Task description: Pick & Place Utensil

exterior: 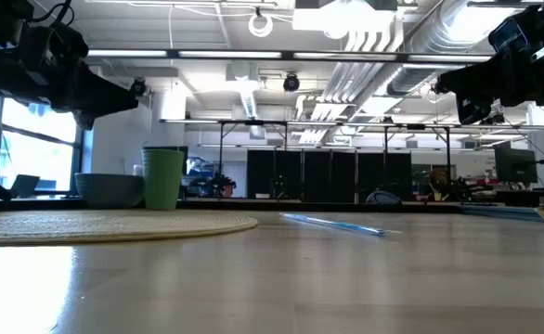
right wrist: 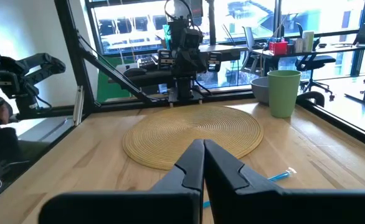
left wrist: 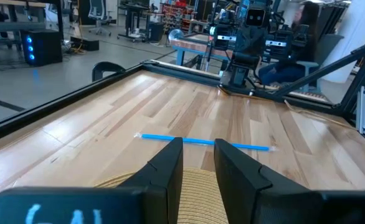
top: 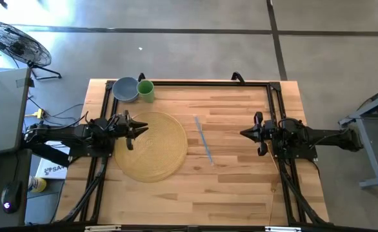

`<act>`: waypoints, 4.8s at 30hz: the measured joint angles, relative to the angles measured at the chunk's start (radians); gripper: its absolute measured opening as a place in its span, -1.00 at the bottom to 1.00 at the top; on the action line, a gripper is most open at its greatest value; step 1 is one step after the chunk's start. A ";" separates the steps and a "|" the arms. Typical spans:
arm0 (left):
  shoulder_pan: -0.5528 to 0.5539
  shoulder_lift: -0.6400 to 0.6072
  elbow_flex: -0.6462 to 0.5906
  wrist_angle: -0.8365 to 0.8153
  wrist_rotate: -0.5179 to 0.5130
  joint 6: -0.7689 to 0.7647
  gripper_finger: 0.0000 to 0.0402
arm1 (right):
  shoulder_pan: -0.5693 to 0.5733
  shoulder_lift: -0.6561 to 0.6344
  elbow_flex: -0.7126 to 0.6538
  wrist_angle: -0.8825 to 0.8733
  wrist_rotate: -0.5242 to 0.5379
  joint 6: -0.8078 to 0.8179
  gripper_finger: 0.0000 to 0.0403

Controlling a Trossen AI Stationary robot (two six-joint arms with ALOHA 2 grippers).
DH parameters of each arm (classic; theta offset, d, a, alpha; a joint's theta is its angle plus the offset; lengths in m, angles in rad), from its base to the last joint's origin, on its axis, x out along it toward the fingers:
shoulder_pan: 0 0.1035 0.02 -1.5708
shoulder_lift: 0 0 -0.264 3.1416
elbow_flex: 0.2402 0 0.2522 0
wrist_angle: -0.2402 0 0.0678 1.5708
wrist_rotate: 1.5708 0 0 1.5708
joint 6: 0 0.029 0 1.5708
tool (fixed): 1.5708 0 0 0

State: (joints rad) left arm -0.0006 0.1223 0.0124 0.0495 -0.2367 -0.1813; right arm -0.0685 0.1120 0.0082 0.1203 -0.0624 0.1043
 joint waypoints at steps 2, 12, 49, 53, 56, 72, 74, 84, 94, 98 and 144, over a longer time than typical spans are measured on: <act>0.000 0.000 0.000 0.000 0.000 0.000 -0.55 | 0.000 0.000 0.000 0.000 0.000 0.000 -1.00; 0.000 0.000 0.000 -0.002 0.027 -0.033 -0.55 | 0.000 0.000 0.000 0.000 0.000 0.000 -1.00; 0.134 0.466 0.832 -0.889 -0.405 -0.172 -0.55 | 0.000 0.000 0.000 -0.004 0.000 0.000 -1.00; 0.297 0.527 0.853 -0.922 -0.218 -0.150 -0.55 | 0.000 0.000 0.000 -0.004 0.000 0.000 -1.00; 0.438 0.586 0.853 -0.952 -0.116 -0.116 -0.55 | 0.000 0.000 0.000 -0.004 0.000 0.000 -1.00; 0.958 0.900 0.854 -0.994 0.175 0.223 -0.54 | 0.000 0.000 0.000 -0.004 0.000 0.000 -1.00; 0.980 0.939 0.854 -0.983 0.192 0.272 -0.49 | 0.000 0.000 0.000 -0.004 0.000 0.000 -1.00; 0.989 1.066 0.855 -0.972 0.195 0.411 -0.18 | 0.000 0.000 0.000 -0.004 0.000 0.000 -1.00; 0.989 1.196 0.855 -0.916 0.091 0.441 -0.17 | 0.000 0.000 0.000 -0.004 0.000 0.000 -1.00; 0.960 1.198 0.868 -0.913 0.109 0.443 -0.17 | 0.000 0.000 0.000 -0.004 0.000 0.000 -1.00; 0.923 1.319 0.890 -0.889 -0.060 0.518 -0.95 | 0.000 0.000 0.000 -0.004 0.000 0.000 -1.00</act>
State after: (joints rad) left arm 0.9222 1.4410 0.9028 -0.8394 -0.2966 0.3369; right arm -0.0682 0.1116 0.0082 0.1162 -0.0625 0.1041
